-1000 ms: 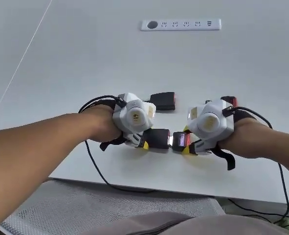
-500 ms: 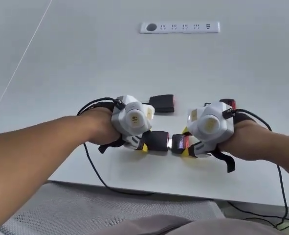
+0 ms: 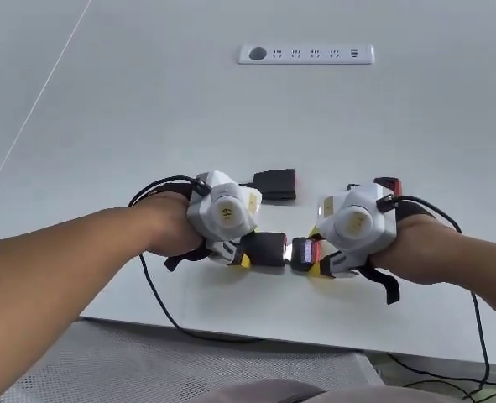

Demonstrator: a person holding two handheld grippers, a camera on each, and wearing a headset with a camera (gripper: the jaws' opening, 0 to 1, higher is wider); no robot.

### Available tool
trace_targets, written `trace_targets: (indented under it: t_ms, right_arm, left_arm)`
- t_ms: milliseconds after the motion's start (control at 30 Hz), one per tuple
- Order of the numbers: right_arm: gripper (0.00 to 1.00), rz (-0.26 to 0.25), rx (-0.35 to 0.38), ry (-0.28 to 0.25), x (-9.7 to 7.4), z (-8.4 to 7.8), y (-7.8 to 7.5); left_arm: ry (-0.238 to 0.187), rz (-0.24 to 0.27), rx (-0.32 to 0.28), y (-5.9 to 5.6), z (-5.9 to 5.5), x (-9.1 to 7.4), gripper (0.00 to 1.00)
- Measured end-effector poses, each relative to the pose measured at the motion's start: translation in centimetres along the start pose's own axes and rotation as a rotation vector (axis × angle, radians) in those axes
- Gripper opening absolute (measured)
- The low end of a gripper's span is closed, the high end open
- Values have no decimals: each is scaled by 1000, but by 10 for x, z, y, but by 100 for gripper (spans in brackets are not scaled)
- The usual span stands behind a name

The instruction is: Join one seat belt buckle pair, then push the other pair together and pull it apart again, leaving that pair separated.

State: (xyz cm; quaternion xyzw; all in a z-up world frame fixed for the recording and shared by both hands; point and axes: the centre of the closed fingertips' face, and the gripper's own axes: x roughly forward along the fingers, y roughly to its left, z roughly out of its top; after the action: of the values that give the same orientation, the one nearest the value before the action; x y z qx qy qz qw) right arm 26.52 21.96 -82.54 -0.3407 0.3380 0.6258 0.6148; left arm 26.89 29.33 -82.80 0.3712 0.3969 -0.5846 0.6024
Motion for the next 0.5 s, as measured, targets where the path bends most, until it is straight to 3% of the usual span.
trace_targets:
  t_ms: [333, 500]
  right_arm:
    - [33, -12, -10, -4, -1, 4, -3]
    - [33, -18, 24, -30, -12, 10, -4]
  left_arm:
    - [17, -7, -18, 2, 0, -3, 33]
    - [-23, 15, -52, 7, 7, -18, 37]
